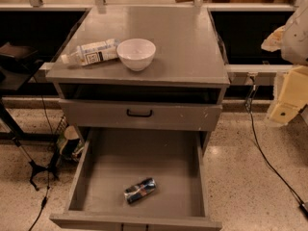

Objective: Pick redbull can from middle drawer and place on counter

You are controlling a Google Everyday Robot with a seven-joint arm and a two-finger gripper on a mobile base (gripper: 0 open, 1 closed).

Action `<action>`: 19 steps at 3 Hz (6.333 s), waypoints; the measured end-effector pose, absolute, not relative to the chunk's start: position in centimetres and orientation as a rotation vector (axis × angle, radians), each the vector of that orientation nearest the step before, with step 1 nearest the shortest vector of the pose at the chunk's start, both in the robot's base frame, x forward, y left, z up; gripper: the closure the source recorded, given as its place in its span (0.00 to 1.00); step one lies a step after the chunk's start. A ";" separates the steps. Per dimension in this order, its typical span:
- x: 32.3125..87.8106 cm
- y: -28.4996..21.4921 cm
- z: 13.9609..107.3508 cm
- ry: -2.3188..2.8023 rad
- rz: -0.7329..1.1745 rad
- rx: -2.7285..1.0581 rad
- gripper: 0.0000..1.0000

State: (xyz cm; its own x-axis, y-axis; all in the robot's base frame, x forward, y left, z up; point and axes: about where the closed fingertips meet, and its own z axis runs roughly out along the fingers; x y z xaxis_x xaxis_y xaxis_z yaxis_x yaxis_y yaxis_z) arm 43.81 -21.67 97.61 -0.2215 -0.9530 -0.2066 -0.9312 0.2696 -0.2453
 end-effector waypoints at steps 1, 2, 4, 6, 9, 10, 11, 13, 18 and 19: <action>43.8 -21.7 97.6 2.232 -0.098 -1.725 0.00; 44.3 -19.7 94.4 2.189 -0.079 -1.770 0.00; 46.7 -9.8 79.2 1.933 0.036 -2.091 0.00; 48.7 2.2 63.5 1.471 0.108 -2.509 0.00; 48.9 10.4 46.9 1.074 0.047 -2.663 0.00; 49.0 11.2 42.4 1.020 0.021 -2.678 0.00; 49.7 11.1 39.2 1.008 -0.010 -2.676 0.00; 50.5 9.2 34.5 1.029 -0.018 -2.652 0.25; 54.3 -0.8 58.4 1.231 -0.167 -2.523 1.00; 55.1 -1.5 67.4 1.234 -0.144 -2.505 1.00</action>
Offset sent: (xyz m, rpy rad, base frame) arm 0.0160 0.0614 -0.1086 0.0257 0.0162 0.1475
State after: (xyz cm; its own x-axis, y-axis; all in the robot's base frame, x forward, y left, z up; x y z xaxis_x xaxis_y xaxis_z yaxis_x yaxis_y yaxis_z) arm 55.12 -1.50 67.41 0.6165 -0.7851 -0.0599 -0.7501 -0.5626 -0.3475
